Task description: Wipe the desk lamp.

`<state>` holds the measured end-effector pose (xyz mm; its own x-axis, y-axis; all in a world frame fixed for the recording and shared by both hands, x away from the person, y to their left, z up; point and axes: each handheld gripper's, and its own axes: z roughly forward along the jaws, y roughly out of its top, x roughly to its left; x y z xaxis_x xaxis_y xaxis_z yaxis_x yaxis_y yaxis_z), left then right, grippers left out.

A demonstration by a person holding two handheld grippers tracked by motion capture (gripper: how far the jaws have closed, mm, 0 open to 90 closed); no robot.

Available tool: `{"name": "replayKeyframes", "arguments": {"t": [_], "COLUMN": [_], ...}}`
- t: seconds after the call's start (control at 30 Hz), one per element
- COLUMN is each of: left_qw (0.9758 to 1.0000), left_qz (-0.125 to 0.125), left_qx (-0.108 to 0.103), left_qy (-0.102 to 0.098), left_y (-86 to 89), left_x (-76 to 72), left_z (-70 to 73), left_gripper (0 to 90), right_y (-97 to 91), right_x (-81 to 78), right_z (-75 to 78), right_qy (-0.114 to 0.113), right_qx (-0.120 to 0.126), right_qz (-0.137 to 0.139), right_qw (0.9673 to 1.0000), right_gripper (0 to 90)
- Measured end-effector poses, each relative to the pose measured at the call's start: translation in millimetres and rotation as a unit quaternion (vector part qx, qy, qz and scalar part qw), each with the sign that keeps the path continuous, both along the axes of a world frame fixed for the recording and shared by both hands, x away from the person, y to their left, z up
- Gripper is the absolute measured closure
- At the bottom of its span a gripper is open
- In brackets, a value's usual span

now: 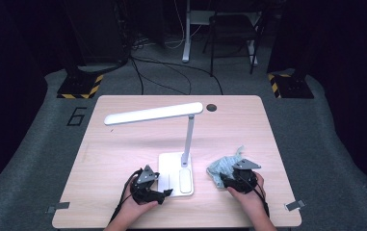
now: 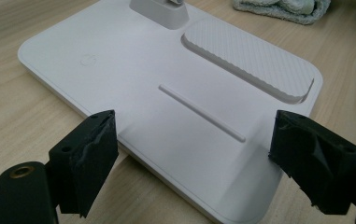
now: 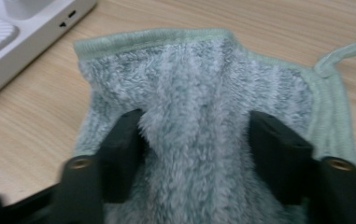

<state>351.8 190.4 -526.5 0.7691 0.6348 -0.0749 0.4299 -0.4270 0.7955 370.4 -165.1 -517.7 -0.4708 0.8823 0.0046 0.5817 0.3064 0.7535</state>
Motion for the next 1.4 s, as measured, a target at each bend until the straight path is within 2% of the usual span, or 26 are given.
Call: {"name": "replayKeyframes", "arguments": {"t": [0.03,0.07,0.13,0.2,0.27,0.33,0.37,0.4,0.47,0.5,0.57,0.67,0.77,0.8,0.83,0.87,0.9,0.93,1.1,1.13,1.17,1.23,1.4], "left_qw": [1.0000,1.0000,1.0000,1.0000,1.0000,1.0000,1.0000,1.0000,1.0000,1.0000,1.0000,1.0000,1.0000,0.9999,0.9998,0.9998,0.9998,0.9997,0.9995,0.9993,0.9993,0.9990,0.9988], "left_qz": [-0.003,-0.003,0.000,0.003,0.000,0.004,0.002,0.002,0.003,0.003,0.005,0.004,0.003,0.003,0.005,0.005,0.008,0.009,0.008,-0.002,-0.002,-0.023,-0.036], "left_qx": [0.003,0.003,0.002,0.001,0.003,0.001,0.003,0.003,0.003,0.003,0.003,0.006,0.006,0.006,0.009,0.009,0.004,0.010,0.016,0.021,0.021,0.023,0.018], "left_qy": [0.001,0.001,0.002,-0.005,-0.002,-0.007,-0.004,-0.005,-0.005,-0.004,-0.005,-0.007,-0.007,-0.008,-0.015,-0.015,-0.016,-0.020,-0.025,-0.032,-0.032,-0.030,-0.029], "left_y": [-0.1,-0.1,-0.6,-1.7,-1.7,-2.8,-2.4,-2.5,-2.6,-2.5,-2.8,-2.8,-3.1,-3.2,-4.4,-4.4,-5.8,-6.7,-12.5,-17.6,-17.6,-24.8,-29.7], "left_x": [-0.2,-0.2,-0.7,-1.3,-1.8,-2.5,-2.5,-2.5,-2.5,-2.5,-2.9,-3.2,-3.0,-3.1,-3.4,-3.4,-4.1,-4.4,-6.0,-7.4,-7.4,-9.5,-11.1], "left_z": [0.7,0.7,0.6,0.1,0.8,0.2,0.8,0.7,0.7,0.7,0.6,1.0,0.9,1.0,1.1,1.1,0.9,1.4,3.9,5.0,5.0,5.6,6.5], "left_gripper": [14.9,14.8,14.8,14.9,14.9,14.9,14.9,14.9,14.9,14.8,14.9,14.8,14.7,14.7,14.6,14.5,14.5,14.3,15.6,16.0,16.0,16.1,17.7], "right_y": [2.7,2.7,9.2,10.3,11.3,14.8,16.9,23.5,27.2,34.9,38.7,48.1,56.2,62.0,70.1,70.1,74.0,77.6,78.7,78.1,78.8,78.6,79.0], "right_x": [-0.1,-0.1,-0.7,-0.5,0.9,0.4,-0.9,-3.1,-3.9,-2.2,-1.1,6.0,12.8,14.2,14.1,14.1,11.1,7.6,5.1,5.1,4.5,4.6,4.5], "right_z": [1.2,1.2,2.8,3.5,6.2,12.7,16.6,22.4,25.0,26.2,26.0,21.4,14.3,10.8,5.4,5.4,4.7,4.4,4.7,4.3,3.8,3.0,2.1], "right_qy": [-0.005,-0.005,-0.003,-0.001,0.010,0.012,0.008,-0.007,-0.010,-0.006,0.000,0.000,0.013,0.029,0.028,0.028,0.014,-0.001,-0.013,-0.014,-0.017,-0.021,-0.020], "right_qx": [-0.008,-0.008,-0.011,-0.004,0.026,0.074,0.081,0.087,0.085,0.096,0.104,0.100,0.095,0.080,0.053,0.053,0.035,0.010,0.011,0.001,0.002,0.001,0.006], "right_qz": [0.016,0.016,0.018,0.018,0.018,0.010,0.012,0.017,0.019,0.018,0.015,0.003,-0.001,0.003,0.016,0.016,0.014,0.023,0.022,0.030,0.027,0.025,0.024], "right_qw": [0.9998,0.9998,0.9998,0.9998,0.9994,0.9971,0.9966,0.9961,0.9962,0.9952,0.9944,0.9950,0.9954,0.9963,0.9981,0.9981,0.9992,0.9997,0.9996,0.9995,0.9995,0.9995,0.9995], "right_gripper": [56.0,56.0,62.5,64.1,65.4,65.7,65.7,65.6,65.7,65.5,65.5,65.2,63.6,61.7,58.2,58.2,57.1,54.5,52.6,52.7,52.7,52.5,52.2]}}
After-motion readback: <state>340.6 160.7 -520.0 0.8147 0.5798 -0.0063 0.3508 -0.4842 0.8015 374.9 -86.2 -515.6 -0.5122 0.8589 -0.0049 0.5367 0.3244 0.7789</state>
